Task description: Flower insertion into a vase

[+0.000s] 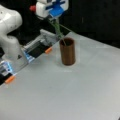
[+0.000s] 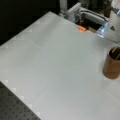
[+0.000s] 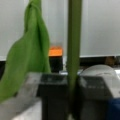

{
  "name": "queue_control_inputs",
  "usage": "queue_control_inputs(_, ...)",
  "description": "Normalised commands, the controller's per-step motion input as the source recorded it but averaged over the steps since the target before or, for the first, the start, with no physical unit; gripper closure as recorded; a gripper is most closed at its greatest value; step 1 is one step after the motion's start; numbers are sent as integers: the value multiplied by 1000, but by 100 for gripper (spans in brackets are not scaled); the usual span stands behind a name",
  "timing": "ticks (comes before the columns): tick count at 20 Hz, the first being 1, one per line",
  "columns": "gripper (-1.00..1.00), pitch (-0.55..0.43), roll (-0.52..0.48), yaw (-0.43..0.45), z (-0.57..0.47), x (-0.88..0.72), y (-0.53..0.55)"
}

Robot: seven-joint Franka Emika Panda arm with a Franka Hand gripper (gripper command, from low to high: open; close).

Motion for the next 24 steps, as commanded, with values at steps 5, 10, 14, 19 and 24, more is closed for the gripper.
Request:
queue_control_inputs(5, 100, -36, 241, 16, -75, -328, 14)
queue_control_inputs(10, 100, 24, 208, 33, -106, -231, -48)
queue_control_inputs(14, 100, 29, 193, 49, -129, -194, -88)
queue_control_inputs(19, 100, 194, 206, 46, -46, -159, -180)
queue_control_inputs(24, 100, 317, 206, 15, 9, -27, -151)
